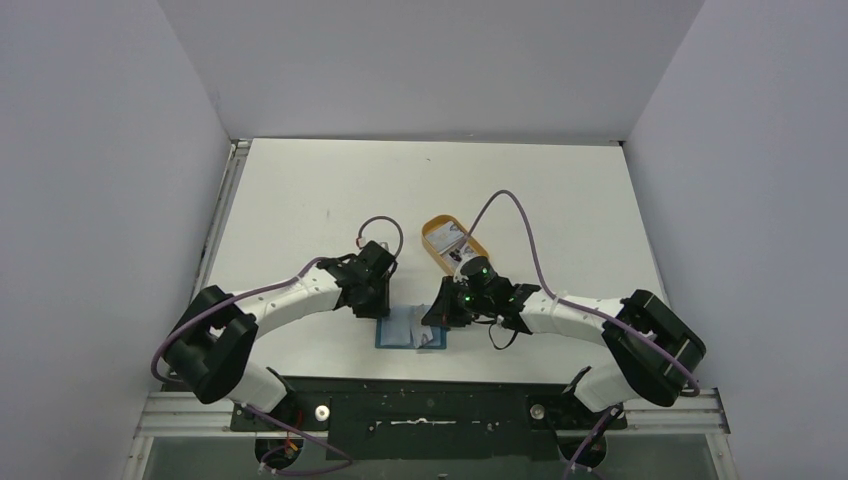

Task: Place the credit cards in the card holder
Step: Turn over the card slot in the card holder, then insert the credit card into the card holder.

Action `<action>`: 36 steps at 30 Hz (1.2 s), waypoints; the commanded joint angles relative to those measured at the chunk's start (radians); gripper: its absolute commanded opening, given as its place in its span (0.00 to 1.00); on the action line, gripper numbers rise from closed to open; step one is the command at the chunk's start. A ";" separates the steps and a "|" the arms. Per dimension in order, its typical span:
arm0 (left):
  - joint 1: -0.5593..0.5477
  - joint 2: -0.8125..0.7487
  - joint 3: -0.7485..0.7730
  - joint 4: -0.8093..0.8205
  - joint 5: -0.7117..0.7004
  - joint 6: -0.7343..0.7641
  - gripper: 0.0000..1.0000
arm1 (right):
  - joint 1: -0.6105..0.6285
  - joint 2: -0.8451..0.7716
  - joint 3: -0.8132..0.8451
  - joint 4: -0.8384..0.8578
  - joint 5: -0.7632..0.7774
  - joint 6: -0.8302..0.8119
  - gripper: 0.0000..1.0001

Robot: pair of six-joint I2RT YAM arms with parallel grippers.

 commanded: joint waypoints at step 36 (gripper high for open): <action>0.004 0.012 -0.038 0.024 -0.030 0.004 0.23 | -0.029 0.012 -0.080 0.243 -0.001 0.159 0.00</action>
